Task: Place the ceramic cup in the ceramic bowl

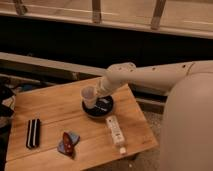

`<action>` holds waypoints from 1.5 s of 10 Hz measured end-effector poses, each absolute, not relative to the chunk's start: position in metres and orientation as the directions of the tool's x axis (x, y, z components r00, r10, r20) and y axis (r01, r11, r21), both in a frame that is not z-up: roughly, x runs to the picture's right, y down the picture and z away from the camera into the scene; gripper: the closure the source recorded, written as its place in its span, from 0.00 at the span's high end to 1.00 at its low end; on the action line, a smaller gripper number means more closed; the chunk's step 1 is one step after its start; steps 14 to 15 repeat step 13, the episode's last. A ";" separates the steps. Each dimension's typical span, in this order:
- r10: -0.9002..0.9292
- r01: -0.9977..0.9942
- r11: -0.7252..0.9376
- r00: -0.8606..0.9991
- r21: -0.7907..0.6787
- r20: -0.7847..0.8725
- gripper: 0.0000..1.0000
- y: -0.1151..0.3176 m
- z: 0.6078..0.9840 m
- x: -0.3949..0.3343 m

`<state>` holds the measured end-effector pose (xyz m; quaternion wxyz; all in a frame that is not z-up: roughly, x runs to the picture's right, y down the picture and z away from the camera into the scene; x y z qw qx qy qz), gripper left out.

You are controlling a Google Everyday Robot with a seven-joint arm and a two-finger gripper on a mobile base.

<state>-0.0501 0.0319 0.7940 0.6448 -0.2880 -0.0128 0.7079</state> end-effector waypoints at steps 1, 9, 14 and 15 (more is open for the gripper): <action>0.920 -0.904 -0.160 0.008 -0.396 -0.391 0.23 0.031 0.796 -0.060; 0.934 -0.878 -0.256 -0.116 -0.404 -0.338 0.78 0.014 0.791 -0.020; 0.934 -0.901 -0.197 -0.053 -0.387 -0.352 0.38 0.023 0.801 -0.050; 0.934 -0.901 -0.197 -0.053 -0.387 -0.352 0.38 0.023 0.801 -0.050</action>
